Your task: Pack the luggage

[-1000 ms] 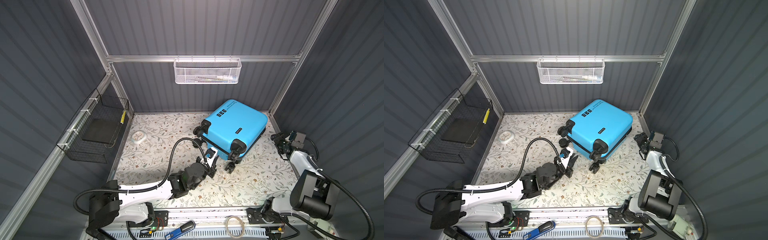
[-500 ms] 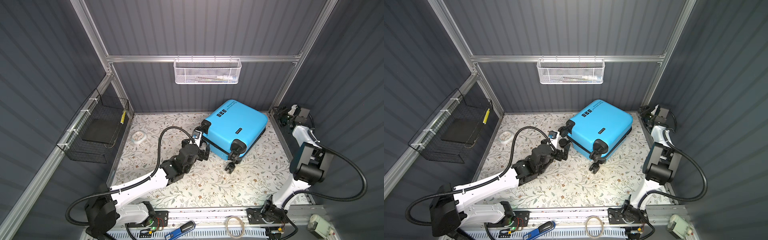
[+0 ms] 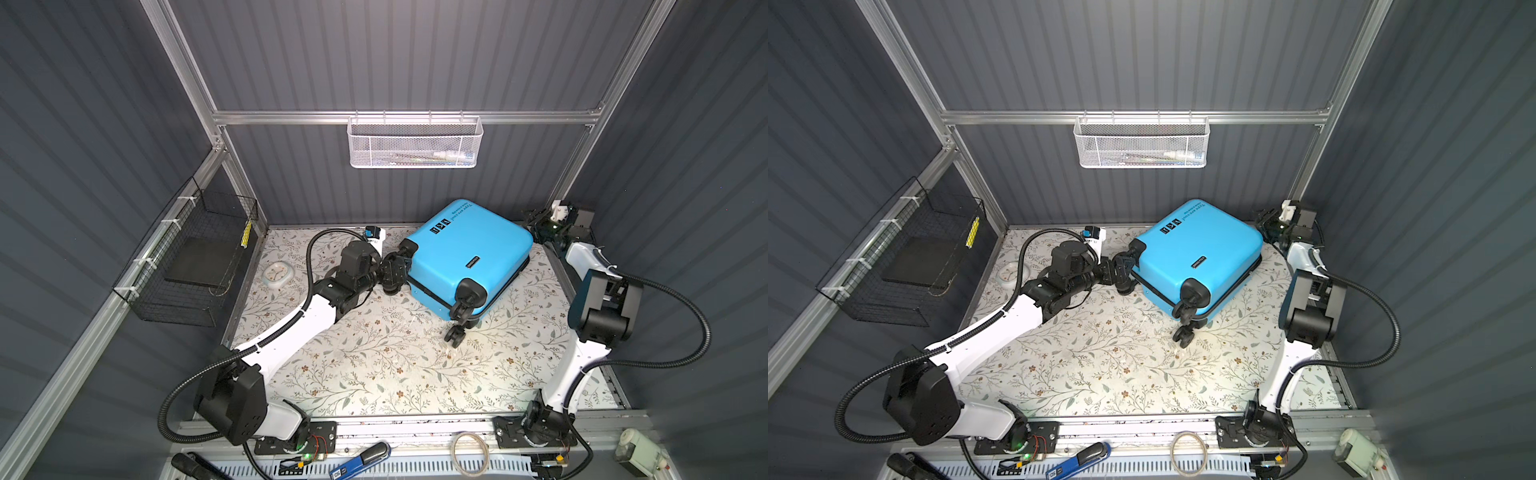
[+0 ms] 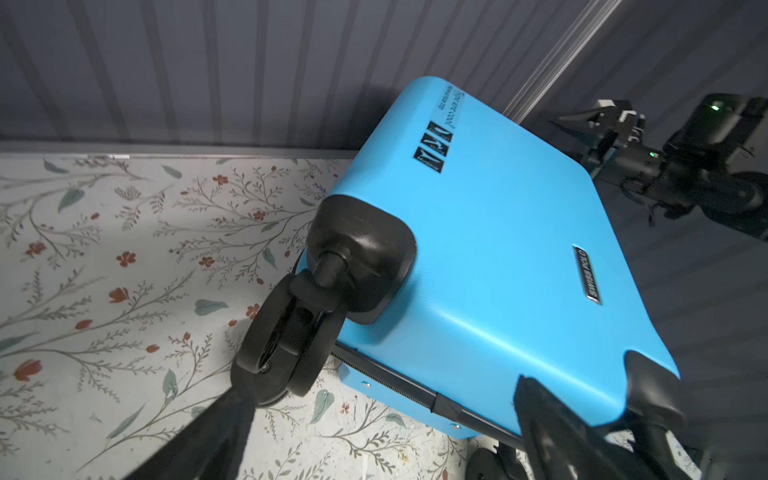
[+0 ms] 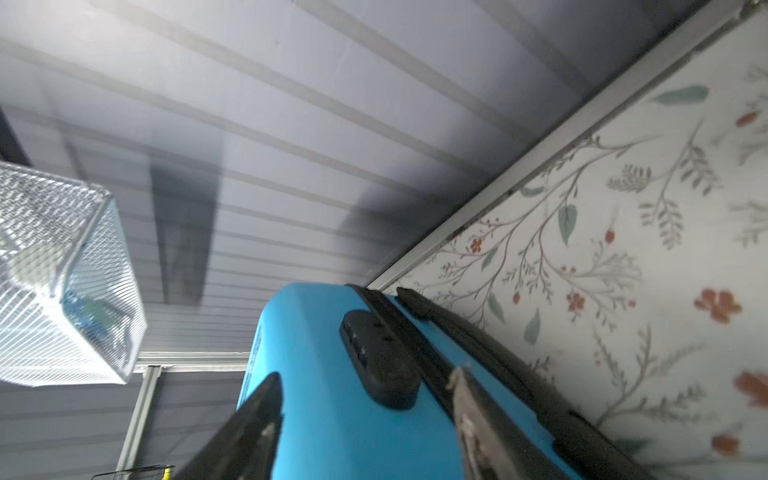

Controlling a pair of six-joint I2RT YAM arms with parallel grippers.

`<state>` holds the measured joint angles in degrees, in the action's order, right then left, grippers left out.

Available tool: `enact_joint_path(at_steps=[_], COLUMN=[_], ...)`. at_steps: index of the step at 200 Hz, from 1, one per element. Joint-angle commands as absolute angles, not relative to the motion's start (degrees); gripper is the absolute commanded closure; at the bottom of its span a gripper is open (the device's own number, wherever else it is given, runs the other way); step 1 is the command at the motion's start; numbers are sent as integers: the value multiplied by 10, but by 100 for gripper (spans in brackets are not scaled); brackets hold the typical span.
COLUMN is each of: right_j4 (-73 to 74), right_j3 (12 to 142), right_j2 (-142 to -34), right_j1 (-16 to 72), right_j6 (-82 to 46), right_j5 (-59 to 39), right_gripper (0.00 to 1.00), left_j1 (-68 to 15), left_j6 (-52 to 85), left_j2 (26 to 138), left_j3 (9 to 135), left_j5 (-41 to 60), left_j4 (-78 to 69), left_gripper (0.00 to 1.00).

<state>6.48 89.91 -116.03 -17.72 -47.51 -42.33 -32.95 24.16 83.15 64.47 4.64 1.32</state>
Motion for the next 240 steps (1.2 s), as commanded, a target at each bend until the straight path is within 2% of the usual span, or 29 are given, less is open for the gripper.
enact_joint_path(at_steps=[1, 50, 97, 115, 131, 152, 171, 222, 240], right_j4=[104, 191, 185, 152, 86, 40, 38, 72, 73], right_j3=[809, 551, 374, 341, 348, 381, 408, 459, 464], right_j2=[-1107, -949, -766, -699, -654, -650, -673, -747, -757], right_j1=[-139, -56, 61, 65, 63, 50, 43, 49, 50], right_j6=[-489, -507, -497, -488, -455, -430, -430, -457, -460], right_j5=[-468, -432, -383, -371, -329, -323, -340, -396, -401], right_gripper=[43, 52, 53, 50, 40, 27, 20, 17, 17], left_j1=[-305, -275, -236, -218, -201, -176, -159, -121, -100], left_j6=[283, 257, 217, 205, 193, 177, 153, 156, 162], left_j2=[850, 914, 981, 1005, 1021, 1022, 1009, 995, 1006], left_j3=[679, 762, 854, 887, 915, 947, 977, 1045, 1051], left_j5=[122, 152, 180, 185, 185, 171, 124, -91, -93], left_j4=[30, 78, 100, 108, 121, 152, 203, 378, 415], left_gripper=[0, 0, 0, 0, 0, 0, 0, 0, 0])
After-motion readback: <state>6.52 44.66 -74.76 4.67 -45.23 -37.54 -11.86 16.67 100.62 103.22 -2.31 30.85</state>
